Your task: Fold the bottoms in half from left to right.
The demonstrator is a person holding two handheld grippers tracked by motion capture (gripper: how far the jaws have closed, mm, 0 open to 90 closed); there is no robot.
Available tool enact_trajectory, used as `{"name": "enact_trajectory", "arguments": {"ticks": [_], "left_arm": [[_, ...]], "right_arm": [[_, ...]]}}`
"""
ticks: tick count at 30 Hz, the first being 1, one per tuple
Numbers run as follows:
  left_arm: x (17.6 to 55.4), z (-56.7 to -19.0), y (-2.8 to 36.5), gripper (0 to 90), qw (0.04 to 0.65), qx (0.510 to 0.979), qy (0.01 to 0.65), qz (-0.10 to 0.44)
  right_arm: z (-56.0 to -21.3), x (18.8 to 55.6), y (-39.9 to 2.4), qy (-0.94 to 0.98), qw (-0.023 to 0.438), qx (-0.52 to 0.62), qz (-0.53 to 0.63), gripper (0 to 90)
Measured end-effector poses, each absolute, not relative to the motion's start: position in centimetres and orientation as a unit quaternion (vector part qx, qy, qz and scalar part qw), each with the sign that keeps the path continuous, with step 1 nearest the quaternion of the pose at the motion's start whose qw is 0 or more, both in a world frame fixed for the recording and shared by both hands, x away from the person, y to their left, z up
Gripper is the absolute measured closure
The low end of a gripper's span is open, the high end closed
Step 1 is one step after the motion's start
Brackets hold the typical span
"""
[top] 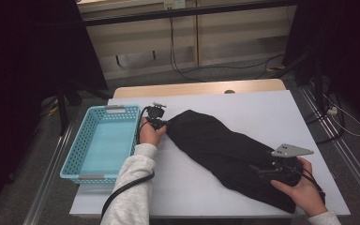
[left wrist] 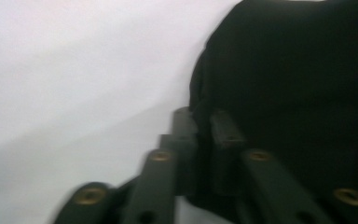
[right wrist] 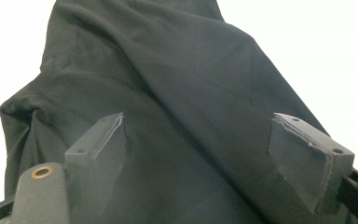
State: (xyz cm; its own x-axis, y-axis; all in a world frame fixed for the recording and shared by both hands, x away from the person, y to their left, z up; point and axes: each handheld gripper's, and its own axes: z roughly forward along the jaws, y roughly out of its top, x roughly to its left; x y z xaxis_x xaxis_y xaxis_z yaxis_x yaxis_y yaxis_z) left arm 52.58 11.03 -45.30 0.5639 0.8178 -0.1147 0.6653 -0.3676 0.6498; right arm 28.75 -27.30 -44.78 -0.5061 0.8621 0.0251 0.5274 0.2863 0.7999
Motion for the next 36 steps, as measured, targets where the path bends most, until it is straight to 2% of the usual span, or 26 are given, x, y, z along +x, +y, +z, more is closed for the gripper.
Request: {"name": "enact_trajectory", "arguments": {"ticks": [6, 9, 10, 11, 12, 13, 18, 23, 25, 27, 31, 32, 34, 36], "left_arm": [[52.7, -44.1, 12.2, 85.1, 0.333, 0.796, 0.486, 0.139], [52.7, -44.3, 12.3, 82.3, 0.318, 0.799, 0.49, 0.139], [52.7, -44.4, 12.2, 75.5, 0.315, 0.801, 0.489, 0.144], [52.8, -44.5, 12.1, 60.2, 0.321, 0.796, 0.491, 0.15], [53.0, -44.6, 12.0, 48.6, 0.325, 0.794, 0.492, 0.15], [53.1, -44.6, 11.9, 41.5, 0.332, 0.793, 0.488, 0.149], [54.0, -45.0, 11.5, 25.6, 0.337, 0.799, 0.476, 0.149], [54.5, -45.7, 11.4, 22.0, 0.315, 0.807, 0.478, 0.148], [54.3, -45.6, 11.1, 23.2, 0.312, 0.806, 0.48, 0.15], [54.2, -45.4, 11.1, 29.7, 0.31, 0.808, 0.481, 0.142], [54.1, -44.9, 11.1, 52.3, 0.303, 0.814, 0.483, 0.11], [54.0, -44.8, 11.1, 60.2, 0.307, 0.811, 0.488, 0.098], [53.8, -44.9, 11.0, 81.9, 0.324, 0.805, 0.494, 0.062], [53.4, -44.8, 10.8, 82.7, 0.323, 0.802, 0.498, 0.068]], "right_arm": [[-44.9, 28.7, -26.9, 0.778, 0.209, 0.443, 0.393, 19.4], [-44.9, 28.7, -26.8, 0.78, 0.207, 0.441, 0.393, 19.4], [-44.9, 28.7, -26.8, 0.78, 0.207, 0.44, 0.393, 19.4], [-44.9, 28.7, -26.8, 0.78, 0.207, 0.44, 0.393, 19.4], [-44.9, 28.7, -26.7, 0.781, 0.206, 0.44, 0.392, 19.4], [-45.0, 28.7, -26.7, 0.781, 0.205, 0.44, 0.392, 19.4], [-44.8, 28.6, -26.4, 0.784, 0.203, 0.433, 0.397, 19.1], [-44.9, 28.6, -26.4, 0.786, 0.199, 0.43, 0.397, 19.0], [-44.9, 28.6, -26.4, 0.786, 0.199, 0.43, 0.396, 18.8], [-45.0, 28.6, -26.4, 0.786, 0.199, 0.431, 0.397, 18.8], [-44.9, 28.5, -26.3, 0.787, 0.199, 0.429, 0.396, 18.8], [-44.9, 28.5, -26.3, 0.787, 0.199, 0.429, 0.396, 18.7], [-44.8, 28.4, -26.4, 0.787, 0.201, 0.428, 0.397, 18.7], [-44.7, 28.4, -26.4, 0.786, 0.201, 0.429, 0.398, 18.6]]}}
